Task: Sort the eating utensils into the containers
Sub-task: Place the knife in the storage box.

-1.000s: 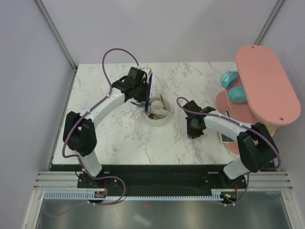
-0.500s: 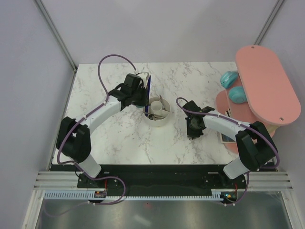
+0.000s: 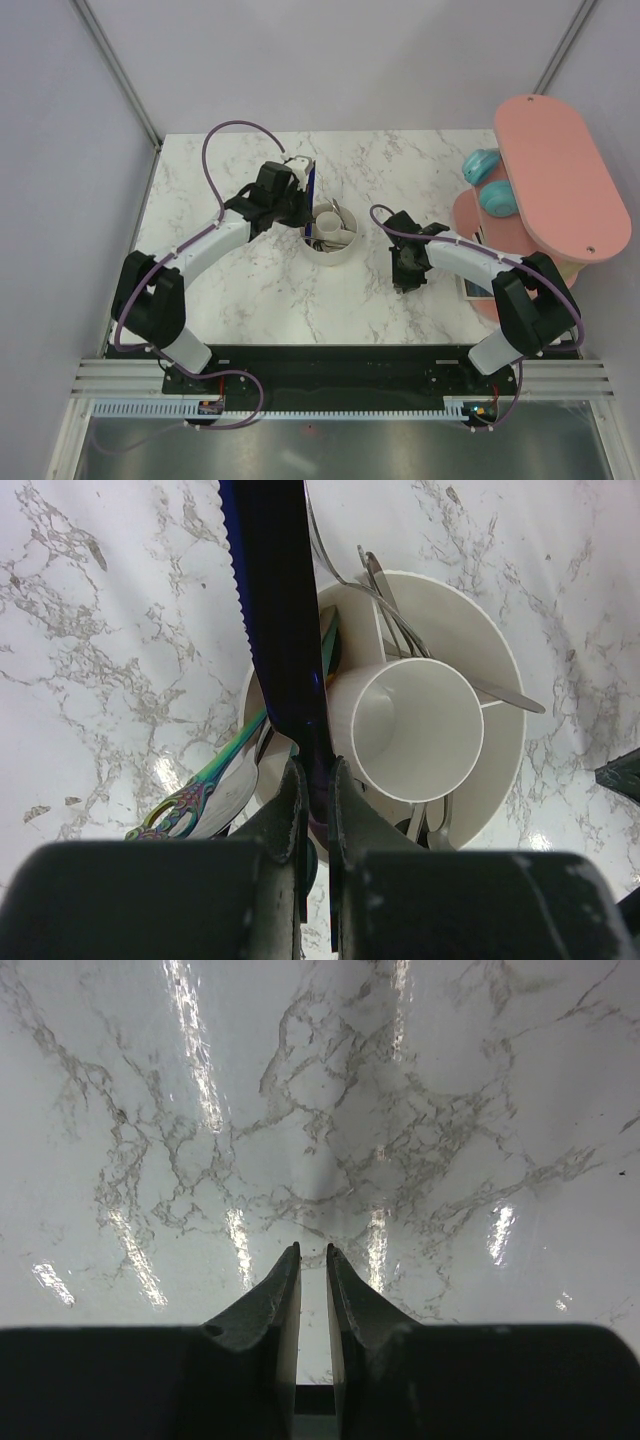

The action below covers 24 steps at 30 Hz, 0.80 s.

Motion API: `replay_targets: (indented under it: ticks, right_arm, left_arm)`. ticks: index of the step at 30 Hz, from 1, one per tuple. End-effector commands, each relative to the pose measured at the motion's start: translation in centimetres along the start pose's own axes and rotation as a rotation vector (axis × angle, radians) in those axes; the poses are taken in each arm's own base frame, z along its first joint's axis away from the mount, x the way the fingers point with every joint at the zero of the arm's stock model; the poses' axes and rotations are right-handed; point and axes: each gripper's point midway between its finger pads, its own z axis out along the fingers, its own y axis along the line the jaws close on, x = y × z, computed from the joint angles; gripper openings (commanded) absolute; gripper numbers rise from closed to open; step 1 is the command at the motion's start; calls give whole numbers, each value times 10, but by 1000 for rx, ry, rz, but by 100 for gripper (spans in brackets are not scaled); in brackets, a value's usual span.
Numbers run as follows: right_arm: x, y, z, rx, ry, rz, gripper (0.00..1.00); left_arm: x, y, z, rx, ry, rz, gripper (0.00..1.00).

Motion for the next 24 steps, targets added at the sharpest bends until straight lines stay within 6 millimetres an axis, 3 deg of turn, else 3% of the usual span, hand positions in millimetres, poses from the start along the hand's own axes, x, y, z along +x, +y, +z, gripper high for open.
replay_targets:
  ticks: [1, 10, 14, 24]
  right_arm:
    - [-14, 7, -2, -20, -32, 8, 23]
    - [-12, 6, -2, -19, -27, 13, 23]
    - [-13, 5, -1, -19, -27, 15, 23]
    - [-12, 4, 1, -17, -17, 20, 23]
  left_arm:
    - [-22, -5, -13, 31, -83, 68, 2]
    - [-18, -4, -14, 38, -72, 94, 15]
    - [-15, -4, -14, 37, -70, 102, 28]
    - [-16, -3, -15, 31, -74, 106, 30]
